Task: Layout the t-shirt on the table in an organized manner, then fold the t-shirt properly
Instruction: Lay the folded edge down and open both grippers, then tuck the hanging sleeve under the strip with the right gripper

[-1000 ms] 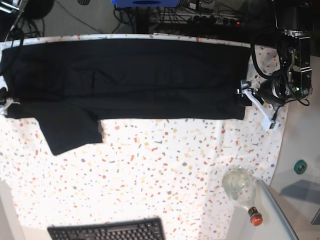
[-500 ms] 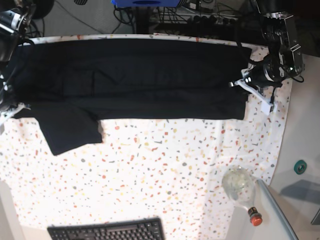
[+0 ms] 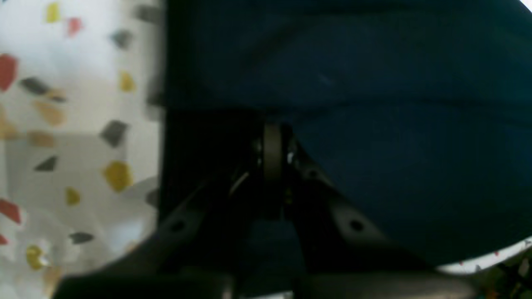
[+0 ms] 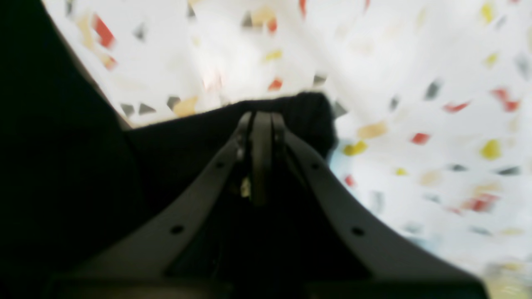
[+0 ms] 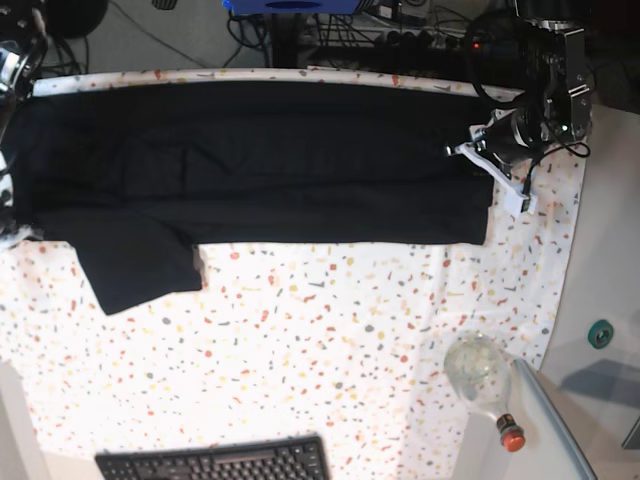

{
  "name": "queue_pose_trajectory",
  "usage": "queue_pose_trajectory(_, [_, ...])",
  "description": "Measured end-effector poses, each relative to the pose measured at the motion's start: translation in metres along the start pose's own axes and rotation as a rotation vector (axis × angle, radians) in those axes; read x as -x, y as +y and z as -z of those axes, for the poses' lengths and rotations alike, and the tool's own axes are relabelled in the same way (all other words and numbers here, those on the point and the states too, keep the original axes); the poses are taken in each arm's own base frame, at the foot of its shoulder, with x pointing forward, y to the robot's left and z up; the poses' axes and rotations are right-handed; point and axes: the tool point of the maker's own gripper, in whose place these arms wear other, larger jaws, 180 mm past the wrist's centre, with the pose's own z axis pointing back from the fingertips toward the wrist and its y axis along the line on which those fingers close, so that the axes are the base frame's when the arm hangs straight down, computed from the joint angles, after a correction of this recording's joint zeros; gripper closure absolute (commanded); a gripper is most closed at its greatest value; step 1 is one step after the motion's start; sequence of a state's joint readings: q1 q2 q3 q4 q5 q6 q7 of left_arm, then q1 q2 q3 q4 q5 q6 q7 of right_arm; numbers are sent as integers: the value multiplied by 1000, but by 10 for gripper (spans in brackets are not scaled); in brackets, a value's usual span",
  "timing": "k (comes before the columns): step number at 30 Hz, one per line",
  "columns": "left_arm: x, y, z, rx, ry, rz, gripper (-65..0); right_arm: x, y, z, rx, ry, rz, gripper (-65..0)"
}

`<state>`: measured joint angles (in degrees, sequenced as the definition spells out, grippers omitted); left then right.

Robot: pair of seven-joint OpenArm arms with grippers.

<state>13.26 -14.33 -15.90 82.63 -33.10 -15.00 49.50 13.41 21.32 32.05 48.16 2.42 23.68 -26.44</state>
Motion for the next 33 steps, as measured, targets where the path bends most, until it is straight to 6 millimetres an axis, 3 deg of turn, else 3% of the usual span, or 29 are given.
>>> queue_pose_trajectory(3, [-24,-6,-11,3,-73,47,0,-45,8,-22,25,-80,-48,0])
queue_pose_trajectory(5, [-31,-13,-15,17,-96,56,0,-70,32,-32,-11,-145,-56,0])
queue_pose_trajectory(7, [-29,-15,-17,19,-94,62,0,-79,62,-30,-61,-139,-82,0])
queue_pose_trajectory(8, [-27,-13,-17,12,-89,60,0,-78,78,-24,-92,-116,-104,-44])
queue_pose_trajectory(11, [-36,7,-27,-28,-130,4,0,-69,115,0,-172,-40,-165,-303])
queue_pose_trajectory(13, [-42,27,-38,-72,-169,-33,0,-67,129,14,-207,-52,-168,-393])
queue_pose_trajectory(15, [-44,52,-52,-127,-193,-67,0,-65,140,26,-245,-79,-137,-422])
queue_pose_trajectory(19, [-35,75,-70,-141,-210,-149,0,-46,143,46,-266,-2,-94,-396])
queue_pose_trajectory(22, [-33,91,-83,-165,-235,-187,0,-42,135,50,-254,-21,-88,-389])
queue_pose_trajectory(25, [-30,98,-89,-178,-245,-210,0,-28,141,52,-262,17,-125,-383])
queue_pose_trajectory(27, [-29,98,-89,-176,-240,-213,0,-24,145,53,-264,15,-140,-302])
queue_pose_trajectory(30, [-29,97,-88,-175,-242,-212,0,-20,148,54,-269,15,-142,-24])
queue_pose_trajectory(33, [-29,97,-88,-174,-242,-212,0,-19,152,54,-276,7,-129,0])
